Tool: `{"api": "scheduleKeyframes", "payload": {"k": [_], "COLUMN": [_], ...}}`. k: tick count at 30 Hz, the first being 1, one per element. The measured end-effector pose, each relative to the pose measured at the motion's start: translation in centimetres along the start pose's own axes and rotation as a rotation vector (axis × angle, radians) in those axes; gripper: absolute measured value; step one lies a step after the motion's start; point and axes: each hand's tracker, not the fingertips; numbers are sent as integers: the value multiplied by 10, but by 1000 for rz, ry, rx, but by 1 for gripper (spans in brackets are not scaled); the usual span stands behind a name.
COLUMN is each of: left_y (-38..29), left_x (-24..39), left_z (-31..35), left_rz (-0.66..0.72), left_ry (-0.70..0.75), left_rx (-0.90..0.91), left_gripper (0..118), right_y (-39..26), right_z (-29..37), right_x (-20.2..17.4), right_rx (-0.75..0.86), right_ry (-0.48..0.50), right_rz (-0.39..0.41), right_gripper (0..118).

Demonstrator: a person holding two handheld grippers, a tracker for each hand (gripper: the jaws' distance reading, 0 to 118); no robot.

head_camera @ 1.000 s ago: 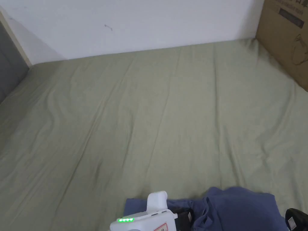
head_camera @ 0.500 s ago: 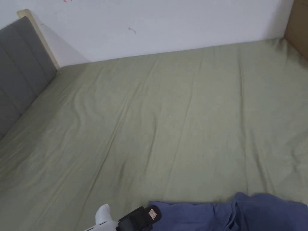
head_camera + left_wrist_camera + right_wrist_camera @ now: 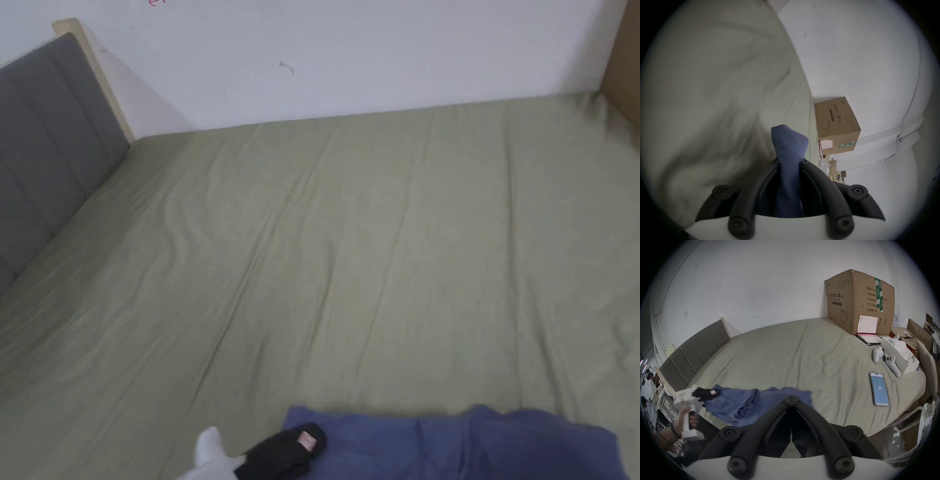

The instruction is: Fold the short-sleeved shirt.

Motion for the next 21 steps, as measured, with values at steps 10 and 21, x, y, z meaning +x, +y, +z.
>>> {"api": "scheduleKeyframes", "payload": {"k": [10, 21], "left_y": [13, -65], "left_x": [109, 120], "left_z": [14, -112], "left_rz": [-516, -604], "left_ry": [226, 13], "left_rx": [28, -290], "left_gripper": [14, 74], "right_y": [-2, -6], "right_z": [-10, -3], "right_x": [-1, 3], "right_rx": [5, 4], "right_ry": [46, 7], "right_rz": [-45, -34], "right_gripper": [0, 0]}}
